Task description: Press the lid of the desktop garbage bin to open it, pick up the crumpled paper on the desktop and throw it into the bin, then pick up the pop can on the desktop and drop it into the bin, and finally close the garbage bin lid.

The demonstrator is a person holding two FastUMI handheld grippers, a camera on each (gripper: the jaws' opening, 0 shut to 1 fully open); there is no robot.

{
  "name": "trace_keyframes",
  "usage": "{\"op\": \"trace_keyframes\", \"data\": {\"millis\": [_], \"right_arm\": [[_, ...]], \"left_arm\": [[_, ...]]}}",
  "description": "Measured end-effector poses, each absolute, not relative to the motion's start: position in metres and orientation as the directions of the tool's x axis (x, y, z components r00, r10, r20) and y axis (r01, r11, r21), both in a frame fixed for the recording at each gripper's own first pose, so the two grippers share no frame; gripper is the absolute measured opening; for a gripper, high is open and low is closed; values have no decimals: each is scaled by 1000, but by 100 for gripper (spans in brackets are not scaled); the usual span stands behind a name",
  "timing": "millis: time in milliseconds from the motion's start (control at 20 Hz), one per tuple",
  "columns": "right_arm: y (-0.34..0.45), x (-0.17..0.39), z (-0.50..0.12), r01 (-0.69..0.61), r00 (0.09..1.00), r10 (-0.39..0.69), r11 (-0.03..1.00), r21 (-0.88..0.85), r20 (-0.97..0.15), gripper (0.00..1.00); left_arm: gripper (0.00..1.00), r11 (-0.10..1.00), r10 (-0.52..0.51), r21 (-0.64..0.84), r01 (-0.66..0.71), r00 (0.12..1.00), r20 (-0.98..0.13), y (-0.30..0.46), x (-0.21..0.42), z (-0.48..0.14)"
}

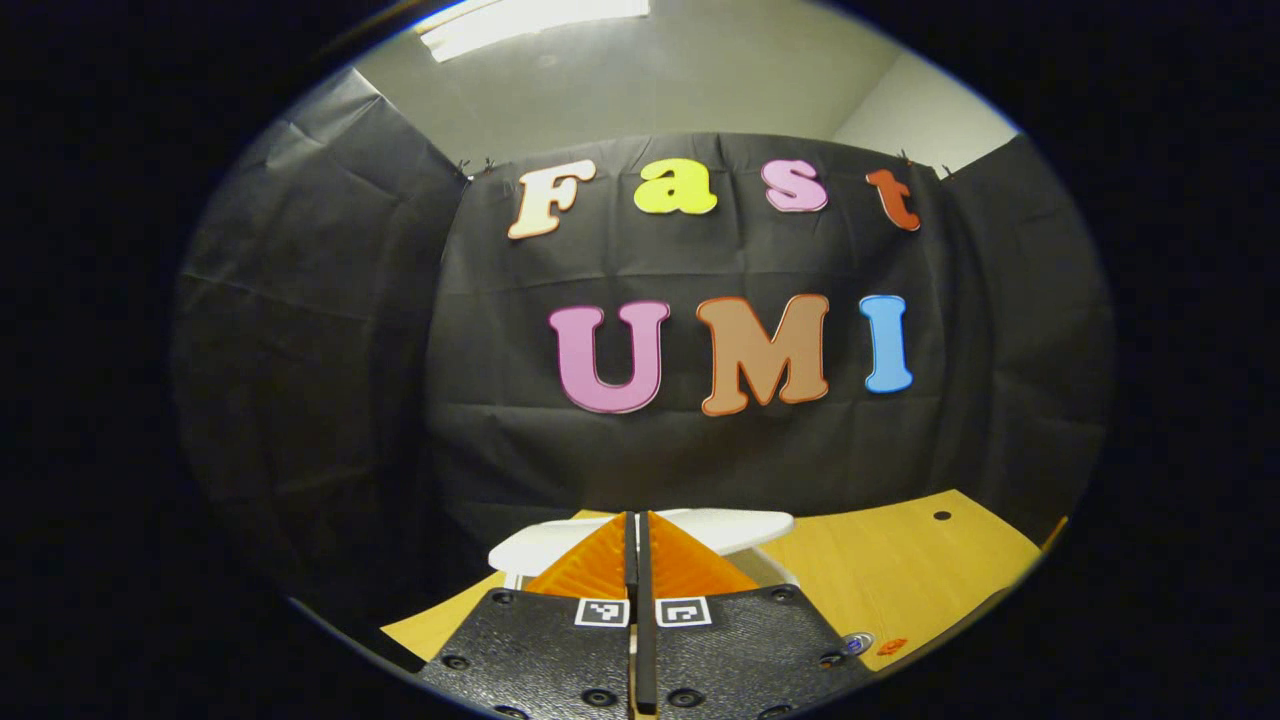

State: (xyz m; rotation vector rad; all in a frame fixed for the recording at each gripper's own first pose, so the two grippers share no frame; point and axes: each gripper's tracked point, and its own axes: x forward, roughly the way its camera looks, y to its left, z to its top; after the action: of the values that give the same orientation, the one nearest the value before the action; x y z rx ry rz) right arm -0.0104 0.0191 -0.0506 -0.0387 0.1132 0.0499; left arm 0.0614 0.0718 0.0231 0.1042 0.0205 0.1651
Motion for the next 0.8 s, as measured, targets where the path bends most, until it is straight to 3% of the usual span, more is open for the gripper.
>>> {"op": "trace_keyframes", "data": {"millis": [450,800], "right_arm": [[-6,2,-93,-6,981,9,1000,18,-192,96],[-18,24,-189,-22,915,18,1000,-5,-404,96]], "left_arm": [[0,991,130,39,-131,991,41,65,25,44],[0,994,109,-13,-108,993,49,61,4,31]]}}
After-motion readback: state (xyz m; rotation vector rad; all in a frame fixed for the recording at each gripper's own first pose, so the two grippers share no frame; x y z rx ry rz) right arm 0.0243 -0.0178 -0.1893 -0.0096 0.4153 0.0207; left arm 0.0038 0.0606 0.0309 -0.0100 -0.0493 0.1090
